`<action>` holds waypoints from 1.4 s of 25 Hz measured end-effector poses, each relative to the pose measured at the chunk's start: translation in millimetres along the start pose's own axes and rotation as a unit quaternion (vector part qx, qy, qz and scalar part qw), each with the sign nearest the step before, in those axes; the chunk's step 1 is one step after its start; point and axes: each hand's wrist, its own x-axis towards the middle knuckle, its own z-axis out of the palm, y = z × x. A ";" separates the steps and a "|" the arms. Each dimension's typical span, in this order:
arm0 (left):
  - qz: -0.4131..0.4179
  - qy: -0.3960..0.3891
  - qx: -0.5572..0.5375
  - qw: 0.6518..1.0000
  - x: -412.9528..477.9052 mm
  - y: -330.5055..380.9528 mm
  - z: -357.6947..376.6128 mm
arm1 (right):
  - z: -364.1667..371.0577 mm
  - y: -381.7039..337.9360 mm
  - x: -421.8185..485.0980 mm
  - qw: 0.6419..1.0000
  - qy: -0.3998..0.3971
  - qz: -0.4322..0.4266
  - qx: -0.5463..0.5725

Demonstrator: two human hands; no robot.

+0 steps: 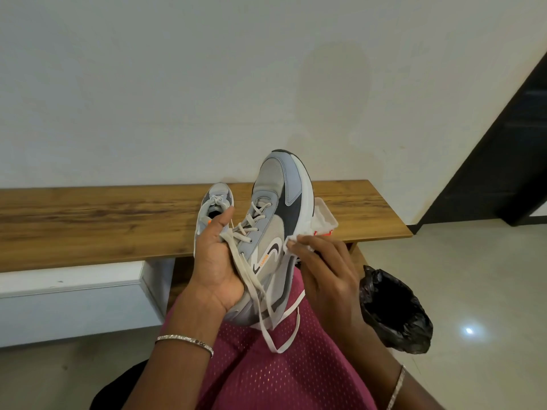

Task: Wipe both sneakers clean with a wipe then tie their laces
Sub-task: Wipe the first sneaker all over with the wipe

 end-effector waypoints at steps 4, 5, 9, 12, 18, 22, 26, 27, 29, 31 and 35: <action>0.001 0.007 0.007 1.000 0.5 -4.5 1.2 | -1.6 6.1 9.8 1.000 0.004 -0.002 -0.006; -0.002 0.008 0.010 1.000 0.3 -5.6 1.8 | -1.6 10.3 21.8 1.000 0.023 0.007 -0.008; -0.017 0.001 0.010 1.000 -4.3 -5.2 5.8 | -6.8 22.7 62.1 0.996 0.066 0.052 0.001; -0.014 -0.011 0.002 1.000 -3.8 -4.7 3.5 | -0.4 7.2 45.7 0.996 0.066 0.054 0.001; -0.014 -0.010 0.011 1.000 -5.3 -7.0 4.1 | 2.8 -9.8 16.5 0.999 -0.004 -0.028 -0.025; 0.002 -0.007 0.026 1.000 -7.5 -11.1 11.7 | -8.0 10.6 60.9 0.996 0.084 0.011 -0.043; -0.006 -0.026 0.021 0.999 -9.5 -8.9 10.2 | 1.6 -1.5 39.4 0.998 0.053 -0.005 -0.035; -0.012 -0.032 0.016 0.999 -9.6 -7.9 9.3 | 5.7 -9.1 25.2 0.999 0.024 -0.033 -0.037; -0.029 -0.048 0.005 0.998 -9.8 -6.8 7.8 | 8.6 -16.0 8.0 0.995 -0.026 -0.083 -0.041; -0.021 -0.046 0.016 0.999 -8.3 -7.6 7.2 | 7.7 -8.2 16.2 0.993 -0.023 -0.097 -0.056; 0.012 -0.025 0.061 0.998 -10.3 -9.0 13.0 | -3.8 12.4 57.3 0.994 0.069 -0.039 -0.075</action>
